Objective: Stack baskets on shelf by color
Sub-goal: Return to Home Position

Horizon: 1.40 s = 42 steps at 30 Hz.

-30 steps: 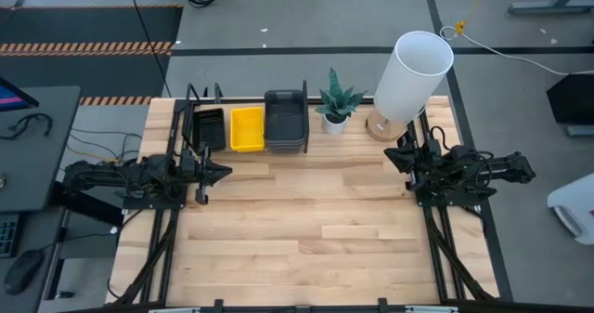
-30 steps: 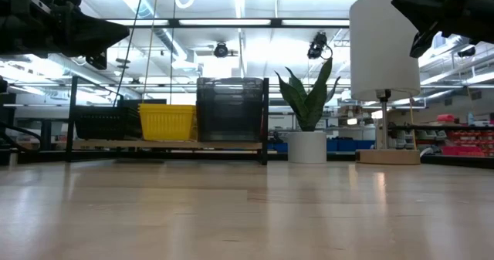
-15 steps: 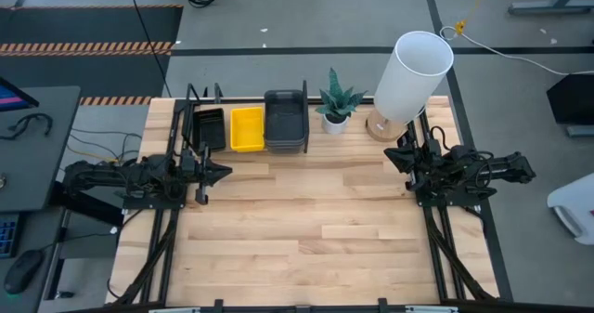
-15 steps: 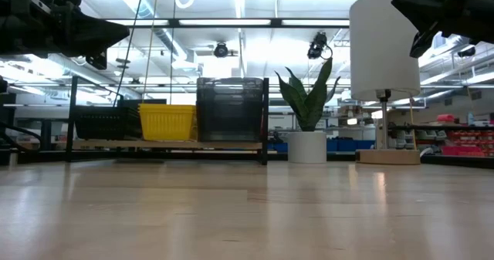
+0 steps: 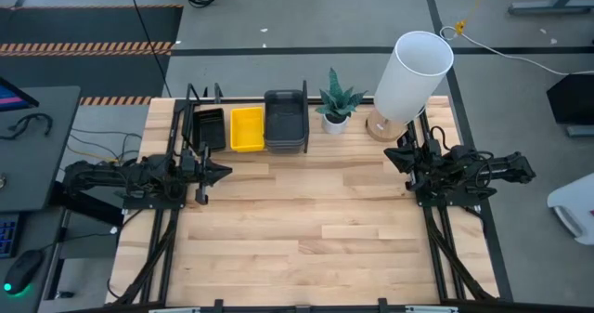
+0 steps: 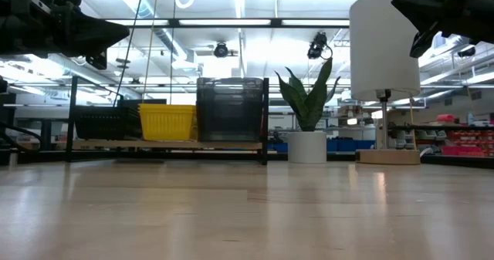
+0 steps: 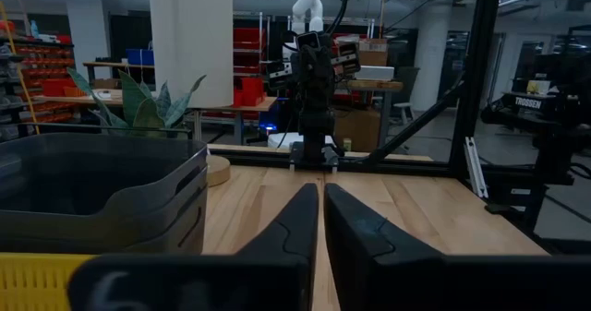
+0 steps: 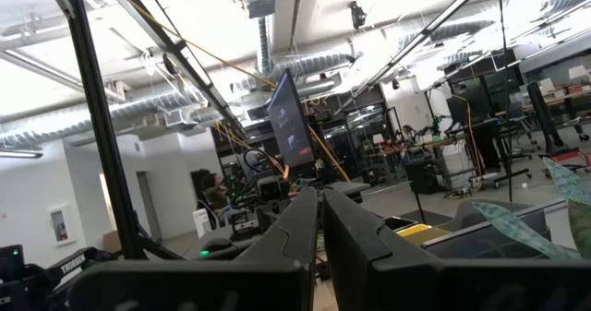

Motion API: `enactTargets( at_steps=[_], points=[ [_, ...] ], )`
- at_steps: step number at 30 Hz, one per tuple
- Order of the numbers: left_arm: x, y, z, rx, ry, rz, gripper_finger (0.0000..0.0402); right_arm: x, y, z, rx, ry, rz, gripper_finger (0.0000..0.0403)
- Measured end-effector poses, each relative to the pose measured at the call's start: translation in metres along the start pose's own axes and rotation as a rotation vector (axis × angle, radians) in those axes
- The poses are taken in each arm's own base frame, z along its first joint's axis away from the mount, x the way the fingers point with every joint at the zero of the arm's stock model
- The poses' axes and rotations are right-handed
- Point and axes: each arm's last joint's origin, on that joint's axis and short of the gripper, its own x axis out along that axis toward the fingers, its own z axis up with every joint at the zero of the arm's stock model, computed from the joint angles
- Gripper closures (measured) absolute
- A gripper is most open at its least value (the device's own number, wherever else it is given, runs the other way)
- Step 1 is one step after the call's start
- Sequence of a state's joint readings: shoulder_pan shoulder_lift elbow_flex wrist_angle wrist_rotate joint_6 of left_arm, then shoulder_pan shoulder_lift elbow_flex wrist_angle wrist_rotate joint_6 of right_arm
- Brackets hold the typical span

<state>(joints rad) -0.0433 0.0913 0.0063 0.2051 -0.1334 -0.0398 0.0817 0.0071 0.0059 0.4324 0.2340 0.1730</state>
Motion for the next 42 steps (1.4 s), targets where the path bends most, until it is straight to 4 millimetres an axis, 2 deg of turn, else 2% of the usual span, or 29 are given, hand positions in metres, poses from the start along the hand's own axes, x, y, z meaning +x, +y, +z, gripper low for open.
enactTargets(
  at_steps=[28,35,42],
  points=[
    [0.0,-0.0001,0.0016,-0.004,-0.016,0.0,0.0371,0.0,0.0,0.0,0.0,0.0,0.0,0.0376],
    [0.0,-0.0001,0.0018,-0.178,-0.019,-0.002,0.0375,0.0,0.0,0.0,0.0,0.0,0.0,0.0376],
    [0.0,0.0,0.0016,-0.181,-0.016,-0.001,0.0366,0.0,0.0,0.0001,0.0,0.0,0.0,0.0376]
  ],
)
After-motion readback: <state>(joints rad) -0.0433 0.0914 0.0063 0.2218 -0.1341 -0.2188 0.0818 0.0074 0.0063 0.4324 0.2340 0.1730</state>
